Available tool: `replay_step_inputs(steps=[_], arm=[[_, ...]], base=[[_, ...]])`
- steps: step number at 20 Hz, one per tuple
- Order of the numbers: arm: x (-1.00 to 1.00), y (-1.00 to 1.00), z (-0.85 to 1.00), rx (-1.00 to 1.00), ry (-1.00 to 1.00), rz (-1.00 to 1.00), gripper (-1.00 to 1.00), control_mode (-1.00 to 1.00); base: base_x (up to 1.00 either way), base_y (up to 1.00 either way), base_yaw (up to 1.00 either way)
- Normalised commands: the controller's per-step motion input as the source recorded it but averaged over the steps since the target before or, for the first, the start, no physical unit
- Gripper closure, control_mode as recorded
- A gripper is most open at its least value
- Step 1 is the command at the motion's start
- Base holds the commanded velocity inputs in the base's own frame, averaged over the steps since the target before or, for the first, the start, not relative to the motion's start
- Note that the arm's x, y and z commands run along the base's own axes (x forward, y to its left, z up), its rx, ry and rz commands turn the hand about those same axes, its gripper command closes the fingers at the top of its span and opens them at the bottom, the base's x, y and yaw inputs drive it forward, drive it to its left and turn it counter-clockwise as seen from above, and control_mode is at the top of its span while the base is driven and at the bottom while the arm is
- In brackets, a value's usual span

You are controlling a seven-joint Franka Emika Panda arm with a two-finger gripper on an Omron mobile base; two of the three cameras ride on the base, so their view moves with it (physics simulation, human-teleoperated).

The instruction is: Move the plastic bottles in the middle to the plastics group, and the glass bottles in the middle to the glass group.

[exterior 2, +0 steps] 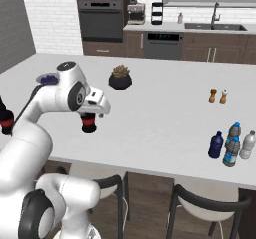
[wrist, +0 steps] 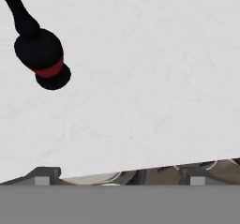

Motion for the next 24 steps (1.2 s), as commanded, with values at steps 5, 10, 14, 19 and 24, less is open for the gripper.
replay_step_inputs(steps=[5, 10, 14, 19, 24], arm=[[0.07, 0.74, 0.0, 0.0, -0.09, 0.14, -1.0, -1.0], [0.38, 0.54, 0.01, 0.0, -0.1, 0.17, -1.0, -1.0], [0.45, 0.35, 0.01, 0.07, -0.09, 0.07, -1.0, -1.0], [0.24, 0.33, -0.04, 0.08, -0.19, 0.07, -1.0, -1.0], [0.19, 0.0, 0.0, 0.0, -0.09, -0.01, -1.0, -1.0]], base=[[0.0, 0.0, 0.0], [0.0, 0.0, 0.0], [0.0, 0.0, 0.0], [0.0, 0.0, 0.0], [0.0, 0.0, 0.0]])
